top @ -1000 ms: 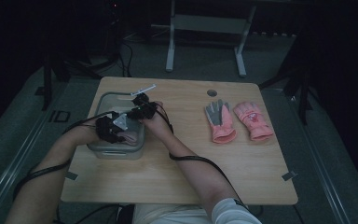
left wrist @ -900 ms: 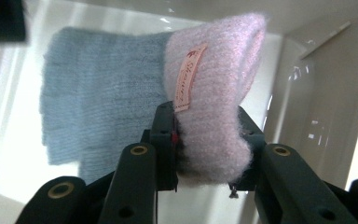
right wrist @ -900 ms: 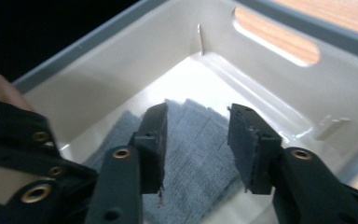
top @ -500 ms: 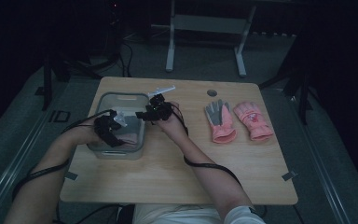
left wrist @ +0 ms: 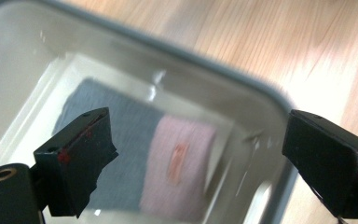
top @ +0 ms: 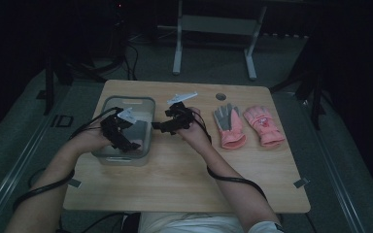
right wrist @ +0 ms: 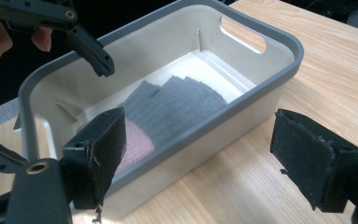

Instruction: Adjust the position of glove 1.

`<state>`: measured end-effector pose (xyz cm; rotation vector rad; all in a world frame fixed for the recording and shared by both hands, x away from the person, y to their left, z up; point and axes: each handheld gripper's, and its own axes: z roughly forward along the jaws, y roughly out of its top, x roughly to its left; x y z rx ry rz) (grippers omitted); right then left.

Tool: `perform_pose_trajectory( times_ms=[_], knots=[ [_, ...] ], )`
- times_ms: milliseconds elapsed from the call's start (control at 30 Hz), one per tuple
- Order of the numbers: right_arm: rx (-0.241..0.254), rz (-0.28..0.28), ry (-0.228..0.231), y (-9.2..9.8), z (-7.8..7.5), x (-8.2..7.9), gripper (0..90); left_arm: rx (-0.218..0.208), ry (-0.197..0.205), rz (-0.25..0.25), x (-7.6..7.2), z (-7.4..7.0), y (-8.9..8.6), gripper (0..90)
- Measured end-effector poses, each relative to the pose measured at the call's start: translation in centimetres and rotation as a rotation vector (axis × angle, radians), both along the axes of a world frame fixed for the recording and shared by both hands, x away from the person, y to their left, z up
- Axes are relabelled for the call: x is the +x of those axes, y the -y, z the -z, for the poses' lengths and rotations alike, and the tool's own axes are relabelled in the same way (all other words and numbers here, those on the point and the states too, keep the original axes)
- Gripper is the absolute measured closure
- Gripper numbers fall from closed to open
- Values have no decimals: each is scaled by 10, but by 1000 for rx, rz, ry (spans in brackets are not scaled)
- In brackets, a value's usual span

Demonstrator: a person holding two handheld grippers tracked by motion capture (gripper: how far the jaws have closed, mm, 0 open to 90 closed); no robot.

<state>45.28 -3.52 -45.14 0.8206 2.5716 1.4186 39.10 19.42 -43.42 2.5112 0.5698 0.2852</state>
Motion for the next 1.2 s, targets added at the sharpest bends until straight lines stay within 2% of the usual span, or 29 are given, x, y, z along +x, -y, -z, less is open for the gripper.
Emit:
perform_pose_trajectory(
  times_ms=[100,200,267,433,500,533,600,667,700,733,767,833,933,967,1000,1067,1100,1133,1167,1200],
  knots=[
    [-2,9,15,9,-2,-5,176,-37,-4,27,-7,-4,13,78],
    [-4,18,27,17,-2,-6,176,-45,5,53,-12,-6,21,79],
    [19,22,42,33,-3,-6,175,-61,4,91,-21,-7,39,78],
    [35,34,73,57,0,-10,165,-120,20,123,-37,2,67,78],
    [37,42,69,66,2,-11,158,-122,24,133,-40,5,72,79],
    [36,44,66,70,2,-11,155,-116,19,162,-44,10,82,78],
    [30,50,66,78,4,-12,155,-107,10,190,-49,15,90,79],
    [36,57,63,85,5,-14,151,-99,27,210,-55,20,97,79],
    [36,57,63,85,5,-14,151,-99,27,210,-55,20,97,79],
    [39,67,70,94,6,-17,148,-120,42,213,-63,27,104,79],
    [39,67,70,94,6,-17,148,-120,42,213,-63,27,104,79],
    [54,91,70,108,9,-21,146,-147,33,224,-71,39,110,79],
    [65,133,63,125,12,-23,148,-131,22,206,-76,55,115,79],
    [65,133,63,125,12,-23,148,-131,22,206,-76,55,115,79],
    [65,142,59,129,13,-24,148,-104,9,203,-77,68,116,79],
    [64,162,76,142,17,-28,148,-95,3,207,-79,77,117,79],
    [61,167,80,146,18,-30,147,-102,8,211,-80,79,117,79],
    [61,168,86,150,19,-31,145,-126,-4,211,-80,81,117,79],
    [61,168,86,150,19,-31,145,-126,-4,211,-80,81,117,81],
    [67,170,91,153,20,-32,143,-159,-34,208,-79,85,116,81]
  ],
)
